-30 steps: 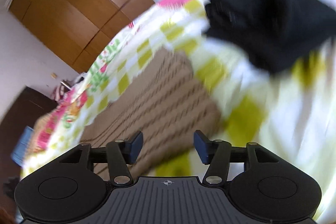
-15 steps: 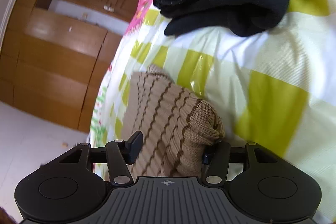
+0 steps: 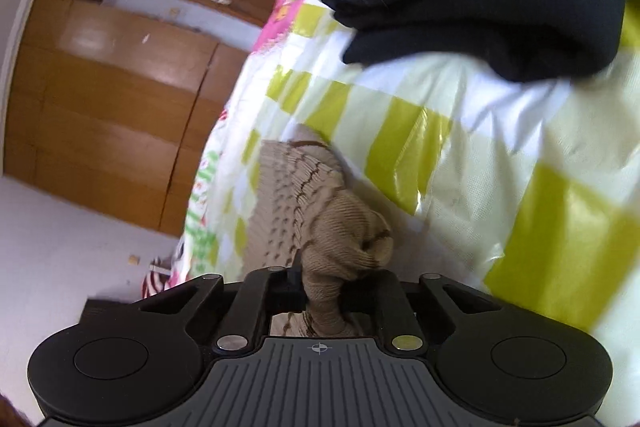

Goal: Fold small clothes

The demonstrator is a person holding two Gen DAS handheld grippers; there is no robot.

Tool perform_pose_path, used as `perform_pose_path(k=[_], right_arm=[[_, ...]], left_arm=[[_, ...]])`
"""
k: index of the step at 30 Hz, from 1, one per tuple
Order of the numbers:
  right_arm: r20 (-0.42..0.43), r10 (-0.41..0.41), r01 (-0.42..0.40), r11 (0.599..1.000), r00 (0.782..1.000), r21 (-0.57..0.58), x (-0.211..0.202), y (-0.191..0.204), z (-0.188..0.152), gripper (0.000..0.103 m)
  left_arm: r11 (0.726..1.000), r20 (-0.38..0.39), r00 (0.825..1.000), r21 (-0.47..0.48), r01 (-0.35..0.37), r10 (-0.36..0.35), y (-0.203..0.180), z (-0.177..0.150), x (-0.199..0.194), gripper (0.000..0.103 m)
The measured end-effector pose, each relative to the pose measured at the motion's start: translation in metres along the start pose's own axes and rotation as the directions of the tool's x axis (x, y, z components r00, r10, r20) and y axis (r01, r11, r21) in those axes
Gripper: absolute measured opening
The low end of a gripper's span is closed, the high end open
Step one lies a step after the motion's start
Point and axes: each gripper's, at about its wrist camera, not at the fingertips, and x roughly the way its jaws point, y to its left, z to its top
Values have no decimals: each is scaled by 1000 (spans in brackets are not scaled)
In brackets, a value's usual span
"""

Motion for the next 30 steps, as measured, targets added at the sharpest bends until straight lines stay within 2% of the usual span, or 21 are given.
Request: perform_pose_path(k=[4,7,9,10,12,13,14,16,18,20,23,25,27,29,30], right_arm=[[-67,-63,61,998,996,-35,-37,-9,-15,11],[-56,-80,78,996,995,-40,-58,-17,-23,13],[-35,-70,68,997,997,-45,-58,-19,-25,17],[-29,-58,57,998,998,-27,-56,-20,-26,20],[-12,-43,43,999,999,3,-49,-20,-29,38],[-8,-57,57,998,998,-6,-44,-17,-30,39],[-4,-79,79,997,997,-14,-39,-14,-29,38],[7,-57,57,998,998,-14,-35,-5,-24,17],[36,-58,62,991,998,-115,-38,22,-20,15],[51,-54,65,963,997,-261,-38,55,-25,15],[49,-16,37,884,999,-466,-33,110,-50,14],[32,15,8,781,999,-625,-25,147,-80,14],[-14,55,-46,635,998,-772,-14,181,-118,14],[-101,55,-115,435,993,-893,3,204,-162,14],[-149,34,-151,366,988,-918,13,208,-180,14]], left_arm=[[999,-22,999,-16,43,-44,-6,-17,-19,47],[997,-30,996,-12,82,-82,-15,-24,-37,47],[994,-4,994,-16,110,-111,-18,-19,-45,47],[994,22,993,-13,112,-112,-20,-16,-48,47],[997,72,994,21,77,-79,-25,-9,-51,47],[997,69,995,38,66,-69,-27,-9,-48,47],[997,49,997,43,65,-67,-28,-11,-41,47],[997,-13,999,53,52,-51,-27,-20,-28,48],[998,7,998,39,58,-59,-21,-24,-37,48],[999,31,998,1,53,-53,-11,-24,-50,48],[996,58,998,-84,12,-7,14,-28,-72,48],[992,13,999,-118,-45,47,29,-34,-77,48],[985,-16,999,-168,-44,42,45,-44,-84,48],[978,-39,999,-206,-18,10,55,-52,-90,48],[977,-35,999,-214,-15,7,56,-55,-93,48]])
